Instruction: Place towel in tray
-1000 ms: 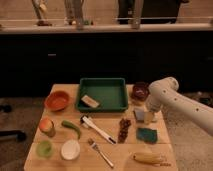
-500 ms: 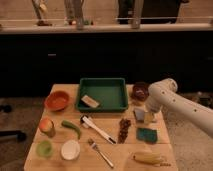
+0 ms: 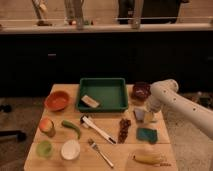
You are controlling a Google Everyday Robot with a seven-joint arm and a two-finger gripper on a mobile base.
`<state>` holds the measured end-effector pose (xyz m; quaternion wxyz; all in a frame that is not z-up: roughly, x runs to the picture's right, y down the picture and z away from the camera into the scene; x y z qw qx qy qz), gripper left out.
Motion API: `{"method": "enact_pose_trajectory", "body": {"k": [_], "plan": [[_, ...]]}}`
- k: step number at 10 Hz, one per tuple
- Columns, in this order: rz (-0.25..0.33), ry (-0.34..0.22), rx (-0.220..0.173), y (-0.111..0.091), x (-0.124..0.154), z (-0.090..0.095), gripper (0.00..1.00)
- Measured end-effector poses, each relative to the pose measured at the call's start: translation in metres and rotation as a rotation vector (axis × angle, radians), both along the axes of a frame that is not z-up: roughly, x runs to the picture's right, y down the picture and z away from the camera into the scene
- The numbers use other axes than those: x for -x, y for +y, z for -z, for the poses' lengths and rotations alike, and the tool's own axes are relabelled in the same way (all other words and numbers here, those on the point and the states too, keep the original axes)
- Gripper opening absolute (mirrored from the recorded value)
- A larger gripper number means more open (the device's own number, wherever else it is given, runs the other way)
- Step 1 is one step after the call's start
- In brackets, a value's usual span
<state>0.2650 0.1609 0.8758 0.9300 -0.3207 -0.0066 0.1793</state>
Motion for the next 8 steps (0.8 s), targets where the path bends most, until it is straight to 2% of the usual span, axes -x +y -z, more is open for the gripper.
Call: {"method": "enact_pose_trajectory", "body": {"k": [5,8], "plan": [[-0.059,-0.038,0.032,0.007,-0.011,-0.01,0.8],[-0.088,-0.042,0.055,0.011,-0.019,-0.015,0.8]]}}
